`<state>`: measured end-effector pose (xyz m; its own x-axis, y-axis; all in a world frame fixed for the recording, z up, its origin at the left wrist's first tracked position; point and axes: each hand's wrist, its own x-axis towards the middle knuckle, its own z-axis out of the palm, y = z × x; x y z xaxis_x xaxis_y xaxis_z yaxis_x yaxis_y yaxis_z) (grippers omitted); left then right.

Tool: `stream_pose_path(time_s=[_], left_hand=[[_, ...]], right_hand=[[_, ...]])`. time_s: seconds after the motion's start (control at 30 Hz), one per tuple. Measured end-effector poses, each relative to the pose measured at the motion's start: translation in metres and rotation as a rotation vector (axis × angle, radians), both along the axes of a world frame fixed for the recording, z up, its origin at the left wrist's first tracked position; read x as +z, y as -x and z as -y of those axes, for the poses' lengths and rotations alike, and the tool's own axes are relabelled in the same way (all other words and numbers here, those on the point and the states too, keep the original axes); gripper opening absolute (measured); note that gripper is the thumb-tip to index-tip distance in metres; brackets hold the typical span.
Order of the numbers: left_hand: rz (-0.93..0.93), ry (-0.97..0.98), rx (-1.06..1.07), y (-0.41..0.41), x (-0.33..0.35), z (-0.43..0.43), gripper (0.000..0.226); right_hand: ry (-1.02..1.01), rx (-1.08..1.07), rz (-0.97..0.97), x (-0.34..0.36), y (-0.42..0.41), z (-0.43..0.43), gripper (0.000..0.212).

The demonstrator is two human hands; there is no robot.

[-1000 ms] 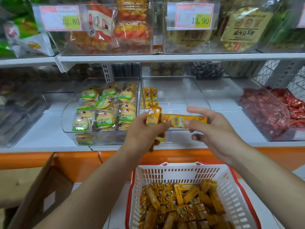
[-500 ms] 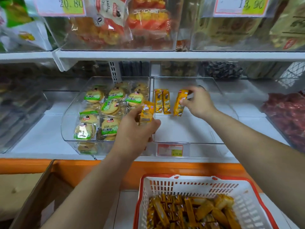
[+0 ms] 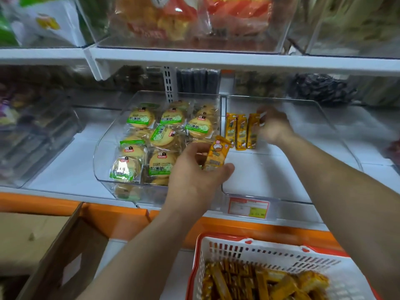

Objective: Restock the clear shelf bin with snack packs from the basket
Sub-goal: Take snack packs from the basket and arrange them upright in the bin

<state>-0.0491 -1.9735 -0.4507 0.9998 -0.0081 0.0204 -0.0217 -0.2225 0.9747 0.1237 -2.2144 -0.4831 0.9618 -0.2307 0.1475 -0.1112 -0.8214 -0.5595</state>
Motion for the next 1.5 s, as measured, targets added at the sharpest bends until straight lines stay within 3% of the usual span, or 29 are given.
stream_pose_path(time_s=[0.1, 0.2, 0.33, 0.47, 0.63, 0.77, 0.83, 1.0, 1.13, 1.27, 1.43, 1.5], left_hand=[[-0.004, -0.011, -0.005, 0.003, 0.0, 0.002, 0.043], [-0.008, -0.031, -0.03, 0.006, 0.002, 0.005, 0.046], [0.009, -0.065, -0.085, 0.018, 0.007, 0.016, 0.048], [0.032, -0.082, -0.2, 0.042, 0.013, 0.039, 0.047], [0.036, -0.066, -0.346, 0.069, 0.017, 0.057, 0.047], [0.028, -0.033, -0.303, 0.074, 0.029, 0.052, 0.049], [0.004, 0.044, -0.276, 0.074, 0.034, 0.05, 0.048], [-0.144, 0.302, -0.286, 0.08, 0.036, 0.055, 0.044], [-0.125, 0.242, -0.325, 0.079, 0.034, 0.058, 0.039], [-0.087, 0.211, -0.346, 0.079, 0.031, 0.059, 0.038], [-0.013, 0.196, -0.333, 0.068, 0.033, 0.056, 0.034], [0.118, 0.021, -0.264, 0.056, 0.03, 0.051, 0.032]], right_hand=[[-0.023, -0.043, 0.035, 0.012, 0.017, 0.001, 0.059], [-0.087, -0.015, 0.145, 0.036, 0.065, -0.005, 0.044], [-0.543, 0.181, 0.088, 0.062, 0.166, -0.021, 0.015], [-0.795, 0.277, -0.035, 0.071, 0.244, -0.032, 0.023], [-0.789, 0.261, 0.013, 0.074, 0.277, -0.024, 0.024], [-0.965, 0.217, -0.009, 0.082, 0.292, -0.002, 0.014], [-0.946, 0.22, -0.082, 0.08, 0.3, 0.004, 0.005], [-0.816, 0.35, -0.234, 0.069, 0.314, 0.0, 0.01], [-0.82, 0.245, -0.052, 0.069, 0.308, 0.0, 0.005], [-0.849, 0.285, 0.018, 0.071, 0.299, 0.0, 0.038], [-0.667, 0.33, 0.069, 0.078, 0.274, -0.002, 0.031], [-0.608, 0.316, 0.098, 0.08, 0.254, -0.002, 0.03]])
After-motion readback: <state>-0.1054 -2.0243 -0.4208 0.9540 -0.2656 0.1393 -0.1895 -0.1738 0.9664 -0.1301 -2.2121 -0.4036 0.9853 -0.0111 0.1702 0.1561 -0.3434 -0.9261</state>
